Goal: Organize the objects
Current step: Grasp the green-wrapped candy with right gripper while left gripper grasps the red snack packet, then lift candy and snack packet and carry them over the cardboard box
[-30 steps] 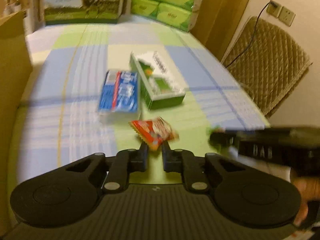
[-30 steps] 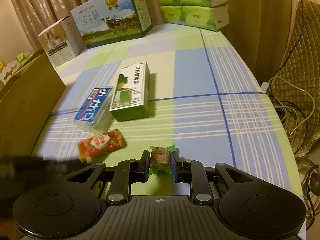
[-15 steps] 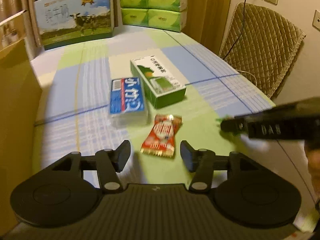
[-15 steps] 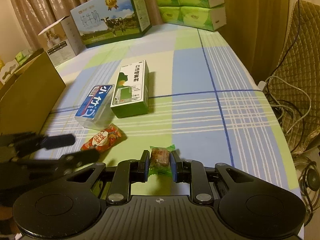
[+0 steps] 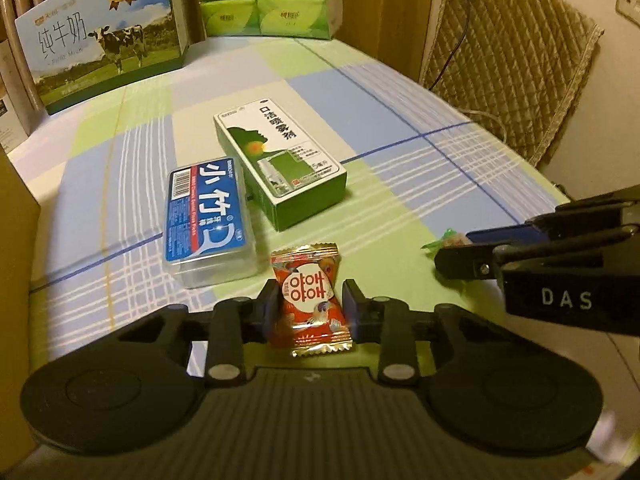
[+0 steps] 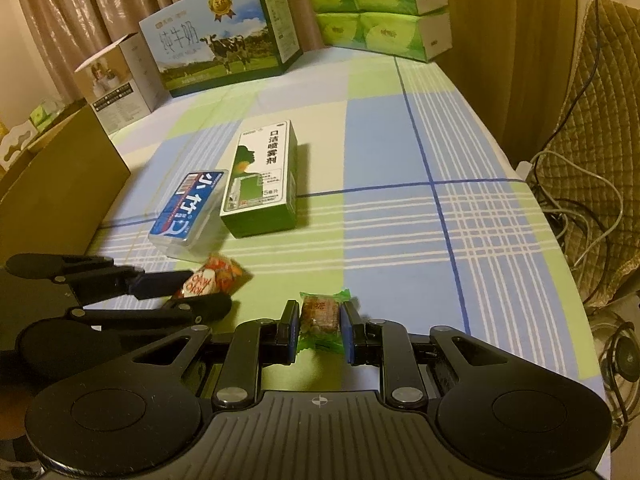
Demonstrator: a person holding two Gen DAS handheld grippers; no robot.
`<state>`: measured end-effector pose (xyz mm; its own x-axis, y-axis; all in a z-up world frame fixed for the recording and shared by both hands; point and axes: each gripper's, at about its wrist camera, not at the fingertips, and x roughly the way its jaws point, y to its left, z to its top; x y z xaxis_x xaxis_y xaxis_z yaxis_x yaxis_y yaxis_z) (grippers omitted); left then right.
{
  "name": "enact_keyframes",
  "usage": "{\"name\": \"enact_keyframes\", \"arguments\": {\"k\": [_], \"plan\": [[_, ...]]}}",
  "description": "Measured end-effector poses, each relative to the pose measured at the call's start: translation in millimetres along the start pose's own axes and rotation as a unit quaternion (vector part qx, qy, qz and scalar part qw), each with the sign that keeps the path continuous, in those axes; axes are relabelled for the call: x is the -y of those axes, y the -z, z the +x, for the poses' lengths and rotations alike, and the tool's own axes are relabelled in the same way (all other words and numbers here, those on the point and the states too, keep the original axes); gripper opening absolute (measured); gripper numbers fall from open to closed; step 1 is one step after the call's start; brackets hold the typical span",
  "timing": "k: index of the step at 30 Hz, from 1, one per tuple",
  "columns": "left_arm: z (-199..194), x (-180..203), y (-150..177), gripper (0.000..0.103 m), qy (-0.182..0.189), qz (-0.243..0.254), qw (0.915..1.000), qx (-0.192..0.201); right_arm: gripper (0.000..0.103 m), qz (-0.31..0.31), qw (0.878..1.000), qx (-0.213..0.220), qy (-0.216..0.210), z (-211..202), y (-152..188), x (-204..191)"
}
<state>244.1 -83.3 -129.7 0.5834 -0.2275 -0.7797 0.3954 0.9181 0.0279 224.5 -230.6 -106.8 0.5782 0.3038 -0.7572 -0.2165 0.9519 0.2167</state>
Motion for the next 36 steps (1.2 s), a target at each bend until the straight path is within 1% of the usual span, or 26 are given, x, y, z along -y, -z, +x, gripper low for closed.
{"name": "enact_keyframes", "arguments": {"k": [3, 6, 12, 17, 27, 36], "plan": [[-5, 0, 0, 0.024, -0.015, -0.006, 0.9998, -0.014, 0.018, 0.002, 1.0, 0.01, -0.004, -4, -1, -1], [-13, -2, 2, 0.023, -0.024, -0.018, 0.9994, -0.016, 0.018, -0.001, 1.0, 0.014, -0.007, -6, -1, -3], [-34, -5, 6, 0.023, -0.033, -0.037, 0.9986, -0.017, 0.018, 0.016, 0.999, 0.017, -0.022, -16, 4, -7], [-53, -4, 9, 0.023, -0.033, -0.045, 0.9983, -0.014, 0.018, 0.016, 0.999, 0.026, -0.019, -34, 10, -16], [-106, 5, 14, 0.023, -0.036, -0.056, 0.9978, 0.01, 0.018, 0.013, 0.999, 0.039, -0.02, -78, 30, -40], [-154, 6, 18, 0.023, -0.039, -0.065, 0.9966, 0.034, 0.018, -0.005, 0.998, 0.059, -0.019, -116, 32, -61]]}}
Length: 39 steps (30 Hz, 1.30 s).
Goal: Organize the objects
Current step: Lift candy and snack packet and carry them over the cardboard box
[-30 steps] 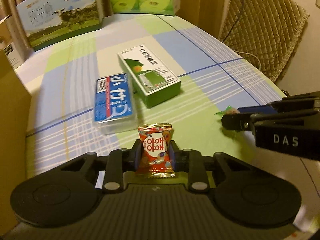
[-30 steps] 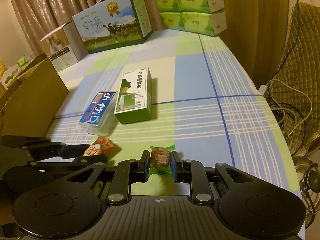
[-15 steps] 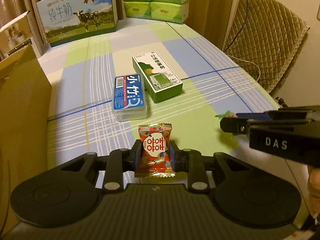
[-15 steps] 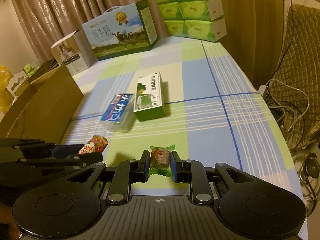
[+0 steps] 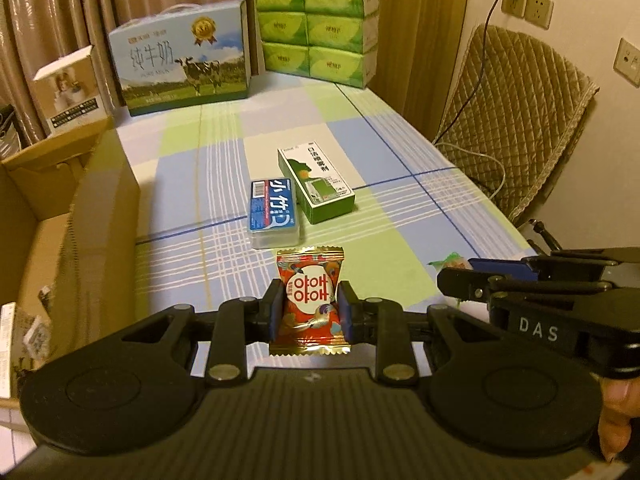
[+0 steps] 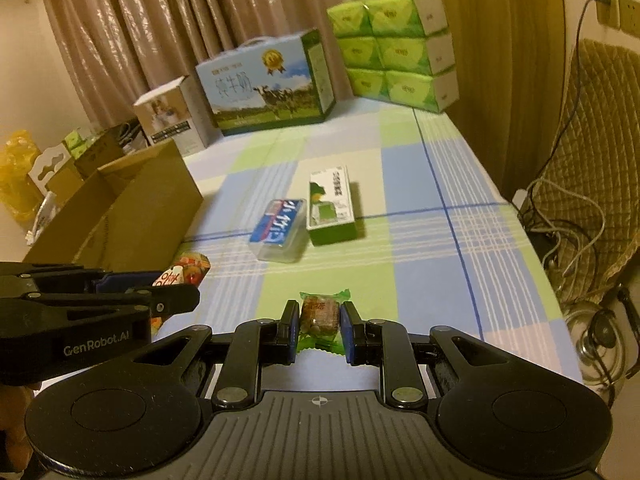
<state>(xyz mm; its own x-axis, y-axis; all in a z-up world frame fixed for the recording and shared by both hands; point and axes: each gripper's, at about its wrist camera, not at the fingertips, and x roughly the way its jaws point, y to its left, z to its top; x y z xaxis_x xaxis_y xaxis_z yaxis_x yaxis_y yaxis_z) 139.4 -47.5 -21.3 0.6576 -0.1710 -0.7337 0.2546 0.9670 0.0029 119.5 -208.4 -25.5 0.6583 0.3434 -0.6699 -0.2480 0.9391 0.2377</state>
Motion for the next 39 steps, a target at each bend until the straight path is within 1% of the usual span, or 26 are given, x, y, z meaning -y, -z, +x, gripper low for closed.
{"name": "enact_keyframes", "arguments": {"k": [6, 15, 20, 28, 39], "plan": [[-33, -13, 5, 0.023, -0.006, -0.013, 0.9998, 0.016, 0.018, -0.026, 0.999, 0.015, -0.012, -20, -5, -29], [-80, -53, 18, 0.023, -0.037, -0.034, 0.9984, 0.028, 0.018, -0.068, 0.996, 0.028, -0.045, -37, -6, -80], [-106, -76, 28, 0.023, -0.039, -0.057, 0.9967, 0.042, 0.018, -0.09, 0.994, 0.033, -0.06, -44, -5, -105], [-135, -106, 40, 0.023, -0.053, -0.082, 0.9939, 0.052, 0.019, -0.116, 0.99, 0.029, -0.081, -42, -1, -138], [-156, -142, 54, 0.023, -0.077, -0.102, 0.9902, 0.057, 0.019, -0.154, 0.981, 0.019, -0.114, -28, 1, -183]]}}
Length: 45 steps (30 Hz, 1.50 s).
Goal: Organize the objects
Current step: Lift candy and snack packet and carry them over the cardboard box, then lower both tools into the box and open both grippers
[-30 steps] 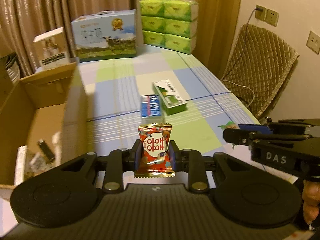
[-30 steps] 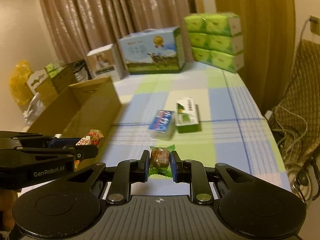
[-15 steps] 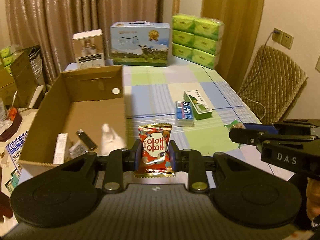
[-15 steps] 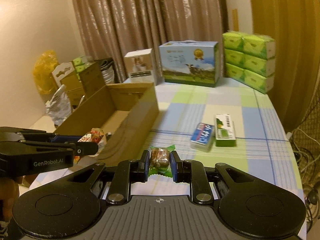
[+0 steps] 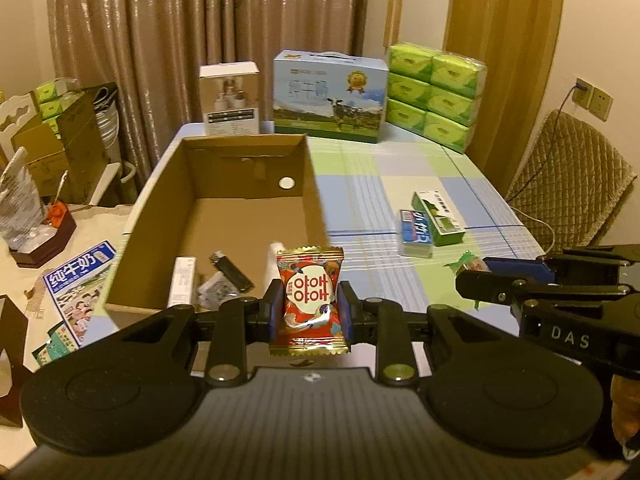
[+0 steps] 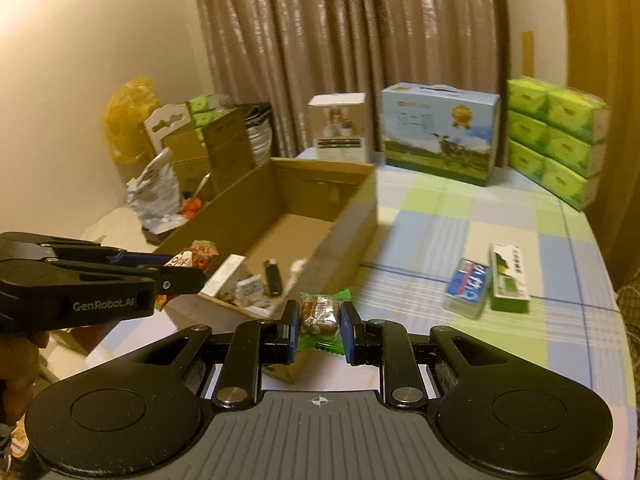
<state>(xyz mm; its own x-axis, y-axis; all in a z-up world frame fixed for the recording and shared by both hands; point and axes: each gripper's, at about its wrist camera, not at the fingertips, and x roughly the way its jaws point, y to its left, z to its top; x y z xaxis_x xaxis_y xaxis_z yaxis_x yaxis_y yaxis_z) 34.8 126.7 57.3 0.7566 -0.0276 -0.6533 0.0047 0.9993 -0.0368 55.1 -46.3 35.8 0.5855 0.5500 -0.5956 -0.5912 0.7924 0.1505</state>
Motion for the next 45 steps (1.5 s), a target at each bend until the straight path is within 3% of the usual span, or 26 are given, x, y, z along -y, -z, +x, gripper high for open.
{"name": "enact_keyframes", "arguments": {"k": [22, 45], "plan": [[12, -88, -22, 0.023, -0.036, -0.01, 0.9993, -0.006, 0.018, -0.02, 0.999, -0.019, -0.045, 70, -46, -48], [73, -105, -34, 0.023, -0.018, 0.005, 0.999, -0.04, 0.018, 0.0, 0.998, -0.042, -0.043, 121, -59, -39]]}}
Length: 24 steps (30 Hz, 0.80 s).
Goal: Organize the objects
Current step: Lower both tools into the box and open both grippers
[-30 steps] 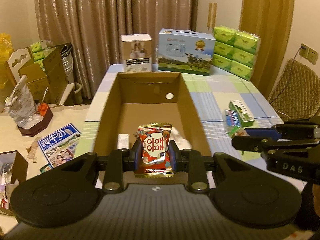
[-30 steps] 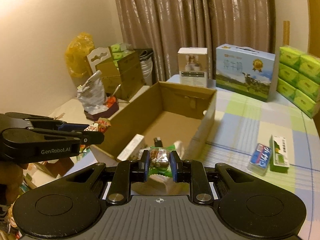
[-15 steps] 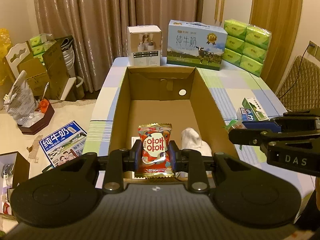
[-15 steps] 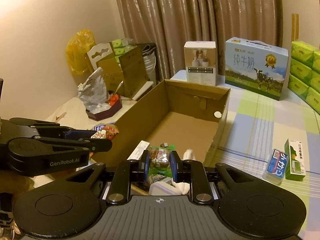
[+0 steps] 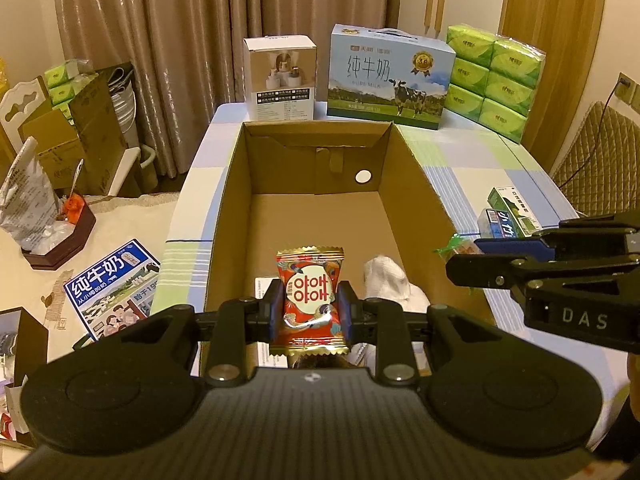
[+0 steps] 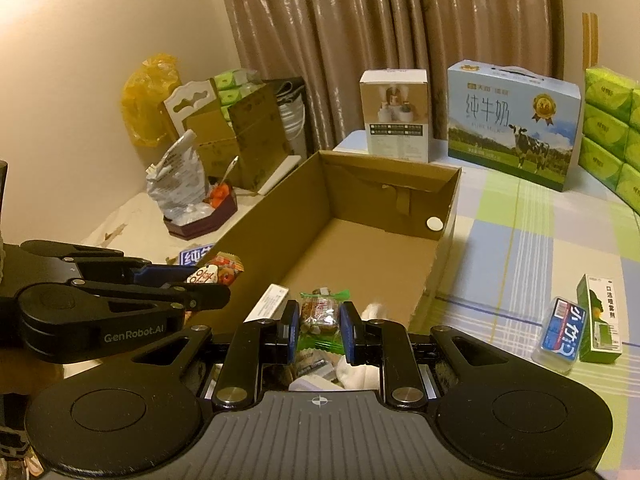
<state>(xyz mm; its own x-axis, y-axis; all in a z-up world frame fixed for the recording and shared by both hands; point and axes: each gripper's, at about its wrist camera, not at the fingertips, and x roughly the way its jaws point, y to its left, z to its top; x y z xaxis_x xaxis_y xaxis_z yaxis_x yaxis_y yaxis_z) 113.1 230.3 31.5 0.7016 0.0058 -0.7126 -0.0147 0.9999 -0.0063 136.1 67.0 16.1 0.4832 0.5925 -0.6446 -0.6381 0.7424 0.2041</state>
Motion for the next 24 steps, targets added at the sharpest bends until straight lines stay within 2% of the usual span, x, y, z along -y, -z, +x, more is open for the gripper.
{"name": "enact_keyframes", "arguments": {"k": [9, 10, 12, 13, 24], "plan": [[17, -4, -7, 0.024, 0.005, 0.0, 1.0, -0.006, 0.019, 0.009, 1.0, -0.003, 0.009, 10, -4, 9], [20, -5, -7, 0.026, 0.005, -0.002, 1.0, -0.005, 0.018, 0.01, 1.0, -0.004, 0.01, 11, -3, 10], [25, -8, -8, 0.04, -0.002, -0.01, 1.0, -0.001, 0.019, 0.011, 1.0, -0.006, 0.011, 12, -3, 11], [29, -9, -8, 0.041, -0.005, -0.011, 0.9999, -0.002, 0.019, 0.012, 1.0, -0.006, 0.011, 13, -3, 12], [29, -12, 2, 0.041, -0.012, -0.008, 0.9998, -0.014, 0.019, 0.012, 1.0, -0.007, 0.005, 13, -3, 7]]}}
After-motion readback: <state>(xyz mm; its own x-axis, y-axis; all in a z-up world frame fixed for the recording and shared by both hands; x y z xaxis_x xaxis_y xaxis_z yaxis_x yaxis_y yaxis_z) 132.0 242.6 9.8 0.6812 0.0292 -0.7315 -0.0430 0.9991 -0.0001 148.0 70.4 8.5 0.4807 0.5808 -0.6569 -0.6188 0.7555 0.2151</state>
